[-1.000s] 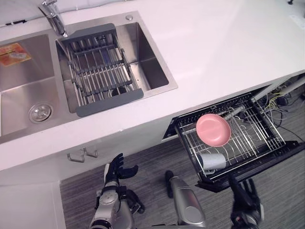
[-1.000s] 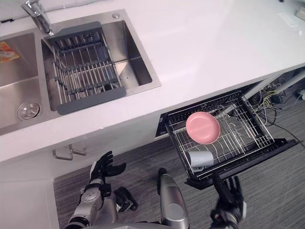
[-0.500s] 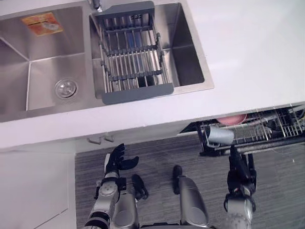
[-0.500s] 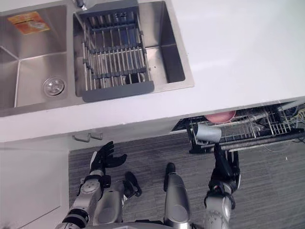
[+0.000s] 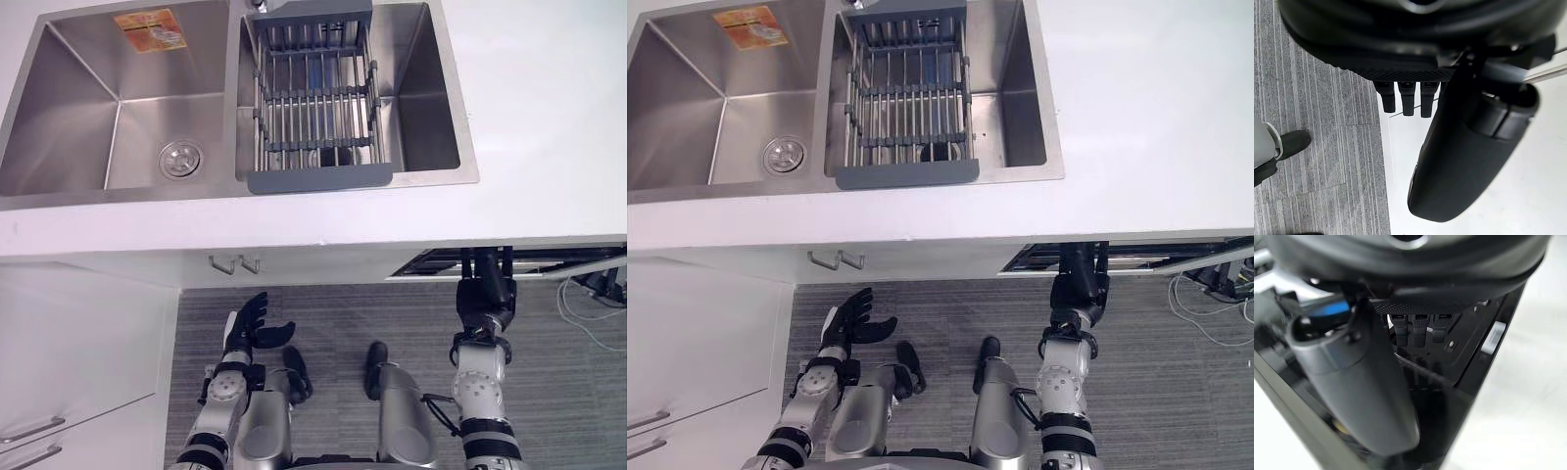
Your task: Walk over to the sink, pick up the cup, carry it to the dishwasher, place the cup inside the dishwasher, then close the dishwasher door
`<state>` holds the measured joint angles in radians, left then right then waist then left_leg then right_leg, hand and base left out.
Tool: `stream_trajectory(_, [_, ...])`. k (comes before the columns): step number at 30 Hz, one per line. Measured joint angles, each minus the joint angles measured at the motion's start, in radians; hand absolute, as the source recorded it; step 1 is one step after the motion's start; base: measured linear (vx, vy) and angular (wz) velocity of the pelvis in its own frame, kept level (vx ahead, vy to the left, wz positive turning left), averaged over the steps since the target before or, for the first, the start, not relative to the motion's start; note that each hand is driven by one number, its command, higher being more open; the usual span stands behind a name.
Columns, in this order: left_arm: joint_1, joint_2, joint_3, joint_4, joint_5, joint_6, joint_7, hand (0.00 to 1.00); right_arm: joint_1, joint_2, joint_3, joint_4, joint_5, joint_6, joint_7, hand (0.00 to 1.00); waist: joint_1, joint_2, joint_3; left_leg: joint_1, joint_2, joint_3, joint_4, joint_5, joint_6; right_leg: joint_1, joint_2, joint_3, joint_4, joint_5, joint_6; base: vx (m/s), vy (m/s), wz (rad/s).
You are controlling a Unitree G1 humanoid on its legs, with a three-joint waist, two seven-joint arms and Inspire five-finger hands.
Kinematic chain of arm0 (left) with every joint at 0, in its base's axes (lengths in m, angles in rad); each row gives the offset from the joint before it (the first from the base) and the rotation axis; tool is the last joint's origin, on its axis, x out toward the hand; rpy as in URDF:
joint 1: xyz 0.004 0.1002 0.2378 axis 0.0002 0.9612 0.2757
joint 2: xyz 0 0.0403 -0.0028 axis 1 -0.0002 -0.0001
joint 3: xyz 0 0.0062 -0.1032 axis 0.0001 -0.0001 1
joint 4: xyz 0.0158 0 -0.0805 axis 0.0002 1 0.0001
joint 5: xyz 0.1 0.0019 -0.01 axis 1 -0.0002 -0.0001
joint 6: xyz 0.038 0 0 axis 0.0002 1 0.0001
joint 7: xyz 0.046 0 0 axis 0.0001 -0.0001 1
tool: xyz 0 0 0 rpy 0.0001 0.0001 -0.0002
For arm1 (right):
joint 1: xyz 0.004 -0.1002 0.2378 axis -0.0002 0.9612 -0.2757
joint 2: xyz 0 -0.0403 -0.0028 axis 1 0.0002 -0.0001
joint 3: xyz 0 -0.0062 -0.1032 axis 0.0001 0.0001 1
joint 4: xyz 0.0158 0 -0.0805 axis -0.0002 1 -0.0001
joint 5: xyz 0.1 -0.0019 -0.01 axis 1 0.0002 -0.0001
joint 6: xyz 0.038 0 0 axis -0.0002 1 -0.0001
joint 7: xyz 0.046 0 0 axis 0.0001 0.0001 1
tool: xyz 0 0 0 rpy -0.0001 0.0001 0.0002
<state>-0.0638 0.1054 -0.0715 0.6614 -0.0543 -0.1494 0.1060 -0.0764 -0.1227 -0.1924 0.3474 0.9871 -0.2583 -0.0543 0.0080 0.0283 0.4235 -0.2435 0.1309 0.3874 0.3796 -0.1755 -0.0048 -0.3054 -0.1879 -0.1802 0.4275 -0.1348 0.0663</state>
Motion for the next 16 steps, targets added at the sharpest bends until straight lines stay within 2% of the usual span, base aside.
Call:
stream_trajectory(2, [-0.004, 0.002, -0.011, 0.017, 0.005, 0.0, -0.001, 0.9, -0.001, -0.058, 0.068, 0.072, -0.132, 0.058, 0.028, 0.9, -0.002, 0.001, -0.003, -0.002, 0.002, -0.015, -0.014, 0.013, -0.004, 0.013, 0.007, -0.018, -0.026, 0.012, -0.004, -0.02, -0.031, 0.14])
stream_trajectory(6, [-0.007, 0.012, -0.015, 0.065, 0.016, -0.001, -0.001, 0.9, 0.024, -0.047, 0.135, 0.169, -0.34, 0.122, 0.049, 0.9, -0.003, 0.0, -0.024, -0.003, 0.001, -0.043, -0.027, 0.032, -0.001, 0.036, 0.012, -0.05, -0.05, 0.015, -0.006, 0.03, -0.039, 0.21])
stream_trajectory(10, [0.01, 0.04, -0.008, 0.121, 0.018, -0.001, 0.0, 0.9, 0.107, -0.018, 0.142, 0.258, -0.561, 0.15, 0.053, 0.9, -0.008, -0.004, -0.076, 0.003, -0.004, -0.085, -0.036, 0.034, -0.002, 0.086, 0.015, -0.098, -0.09, 0.016, -0.003, 0.09, -0.014, 0.3])
stream_trajectory(16, [0.081, 0.072, 0.046, 0.165, 0.019, 0.001, 0.002, 0.9, 0.194, -0.01, 0.139, 0.362, -0.819, 0.178, 0.013, 0.9, -0.024, -0.041, -0.176, 0.055, -0.02, -0.1, -0.088, 0.044, -0.007, 0.155, 0.021, -0.125, -0.152, 0.024, 0.007, 0.06, 0.0, 0.11])
